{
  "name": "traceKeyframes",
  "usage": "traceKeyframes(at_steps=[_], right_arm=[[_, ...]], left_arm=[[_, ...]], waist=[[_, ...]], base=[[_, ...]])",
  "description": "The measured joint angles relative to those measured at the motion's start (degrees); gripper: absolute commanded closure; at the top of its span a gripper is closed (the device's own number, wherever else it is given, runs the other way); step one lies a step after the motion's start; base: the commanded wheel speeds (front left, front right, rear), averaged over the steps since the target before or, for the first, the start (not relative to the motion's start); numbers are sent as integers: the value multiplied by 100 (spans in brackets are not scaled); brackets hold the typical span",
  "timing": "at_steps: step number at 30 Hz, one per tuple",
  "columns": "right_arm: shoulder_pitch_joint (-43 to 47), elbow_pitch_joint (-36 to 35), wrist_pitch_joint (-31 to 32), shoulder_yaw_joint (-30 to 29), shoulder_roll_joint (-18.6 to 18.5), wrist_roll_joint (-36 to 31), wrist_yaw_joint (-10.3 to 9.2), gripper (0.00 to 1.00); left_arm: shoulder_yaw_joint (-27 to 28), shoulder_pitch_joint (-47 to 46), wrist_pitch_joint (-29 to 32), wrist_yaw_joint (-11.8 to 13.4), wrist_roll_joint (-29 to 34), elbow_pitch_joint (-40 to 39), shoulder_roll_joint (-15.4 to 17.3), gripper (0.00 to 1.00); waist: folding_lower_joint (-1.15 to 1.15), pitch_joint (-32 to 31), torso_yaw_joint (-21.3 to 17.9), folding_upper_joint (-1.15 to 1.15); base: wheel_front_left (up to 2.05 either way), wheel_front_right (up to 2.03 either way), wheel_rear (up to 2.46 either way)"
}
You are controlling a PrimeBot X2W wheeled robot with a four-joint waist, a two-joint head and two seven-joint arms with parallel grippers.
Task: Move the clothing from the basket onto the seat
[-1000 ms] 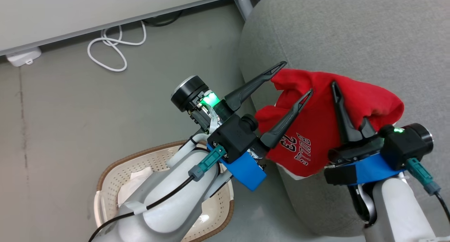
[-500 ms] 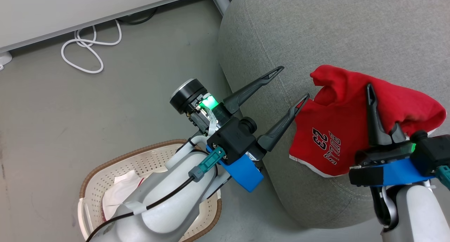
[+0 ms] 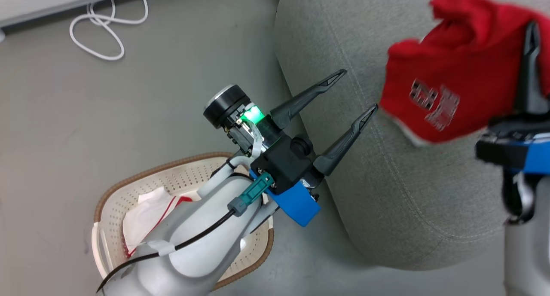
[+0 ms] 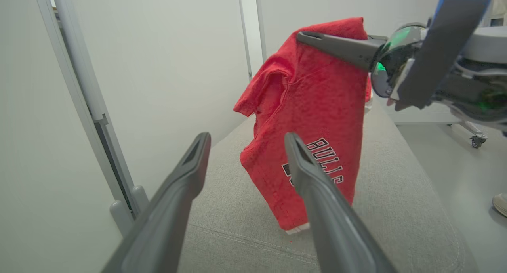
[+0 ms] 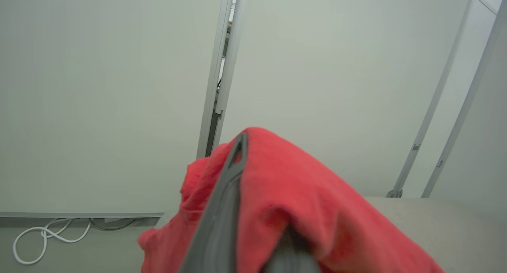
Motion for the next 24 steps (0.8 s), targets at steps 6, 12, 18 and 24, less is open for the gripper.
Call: traceKeyframes(at_steps=[6,12,18,24], right_arm=[[-1023,-18,0,-423,-447,-75,0,100],[-2007,82,-1,-926,-927,-131,0,100],[-2541,526,-1,-1217,-1265,-215,0,100],[-2619,1406,0,-1295,-1467,-374,0,100]], left_arm=[[-51,-283,-1,0,55,-31,45,0],[-73,-564,0,0,76,-99,55,0],[-59,-769,0,0,97,-160,23,0],[-5,-828,0,0,135,-226,-25,0]], waist=[[0,473,119,0],[0,950,345,0],[0,1336,620,0],[1,1568,890,0]], base=[[0,0,0],[0,0,0],[0,0,0],[0,0,0]])
